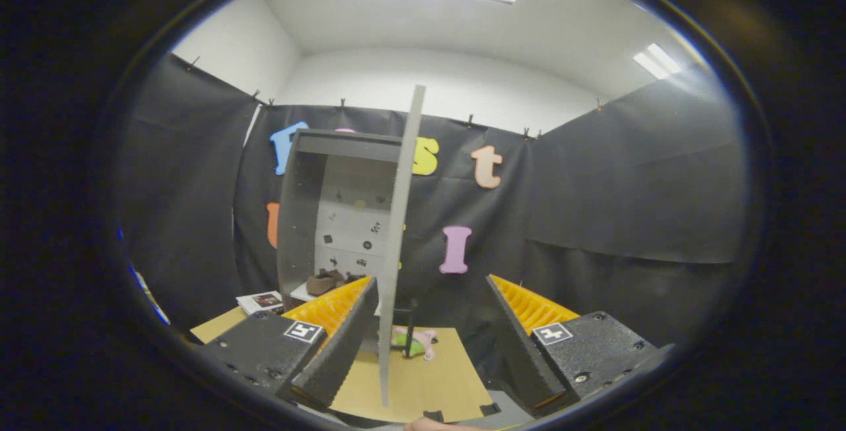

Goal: Open the shoe cabinet door, grab the shoes and put them into the shoe cabinet, then close the shoe cabinet door.

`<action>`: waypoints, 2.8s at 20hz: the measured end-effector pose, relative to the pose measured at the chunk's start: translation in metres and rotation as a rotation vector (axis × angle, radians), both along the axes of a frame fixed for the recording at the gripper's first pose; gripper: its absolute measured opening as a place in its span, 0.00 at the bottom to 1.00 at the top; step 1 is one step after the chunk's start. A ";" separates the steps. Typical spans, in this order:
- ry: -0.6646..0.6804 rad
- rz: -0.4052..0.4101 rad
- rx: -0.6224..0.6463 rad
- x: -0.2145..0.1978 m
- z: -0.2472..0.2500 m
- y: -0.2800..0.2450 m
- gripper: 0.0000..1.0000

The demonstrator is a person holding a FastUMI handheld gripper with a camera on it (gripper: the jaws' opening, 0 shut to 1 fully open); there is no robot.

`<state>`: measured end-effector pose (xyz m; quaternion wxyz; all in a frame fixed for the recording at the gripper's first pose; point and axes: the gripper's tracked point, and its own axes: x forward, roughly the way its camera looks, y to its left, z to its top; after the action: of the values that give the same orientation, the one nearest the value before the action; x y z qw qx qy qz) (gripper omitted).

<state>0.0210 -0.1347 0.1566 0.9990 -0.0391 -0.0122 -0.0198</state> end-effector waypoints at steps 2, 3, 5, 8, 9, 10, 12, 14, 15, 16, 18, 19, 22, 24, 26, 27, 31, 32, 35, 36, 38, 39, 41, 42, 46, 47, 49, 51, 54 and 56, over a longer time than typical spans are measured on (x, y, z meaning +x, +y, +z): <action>0.015 -0.025 0.002 0.012 -0.012 -0.026 1.00; 0.026 -0.028 0.011 0.020 -0.018 -0.037 1.00; 0.075 -0.021 0.045 0.043 -0.036 -0.057 1.00; 0.115 -0.046 0.037 0.081 -0.061 -0.092 1.00; 0.118 -0.071 0.029 0.092 -0.065 -0.106 1.00; 0.115 -0.066 0.023 0.103 -0.071 -0.112 1.00; 0.129 -0.017 0.062 0.119 -0.085 -0.107 1.00; 0.156 0.034 0.112 0.125 -0.100 -0.099 1.00; 0.168 0.058 0.127 0.131 -0.107 -0.094 1.00; 0.178 0.071 0.131 0.137 -0.111 -0.090 1.00; 0.194 0.085 0.123 0.152 -0.122 -0.075 1.00; 0.198 0.100 0.119 0.155 -0.125 -0.066 1.00; 0.199 0.158 0.105 0.159 -0.131 -0.029 1.00; 0.205 0.203 0.080 0.158 -0.136 -0.001 1.00; 0.187 0.187 0.092 0.157 -0.132 0.003 0.93; 0.194 0.203 0.116 0.156 -0.133 0.010 0.92; 0.209 0.247 0.174 0.150 -0.137 0.043 0.92; 0.204 0.245 0.174 0.147 -0.135 0.049 0.92; 0.166 0.208 0.140 0.143 -0.128 0.058 0.92; 0.153 0.192 0.131 0.142 -0.129 0.062 0.92; 0.141 0.180 0.124 0.140 -0.130 0.070 0.92; 0.134 0.185 0.121 0.143 -0.129 0.068 0.92; 0.138 0.204 0.132 0.143 -0.130 0.073 0.92; 0.146 0.218 0.141 0.144 -0.131 0.078 0.92; 0.180 0.244 0.189 0.157 -0.137 0.108 0.92; 0.180 0.243 0.191 0.158 -0.135 0.113 0.92; 0.178 0.233 0.193 0.163 -0.131 0.119 0.92; 0.175 0.236 0.186 0.168 -0.129 0.127 0.92; 0.168 0.272 0.191 0.175 -0.129 0.145 0.92; 0.173 0.295 0.205 0.177 -0.130 0.154 0.92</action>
<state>0.1980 0.0188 0.0264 0.9871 0.0636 0.0702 0.1290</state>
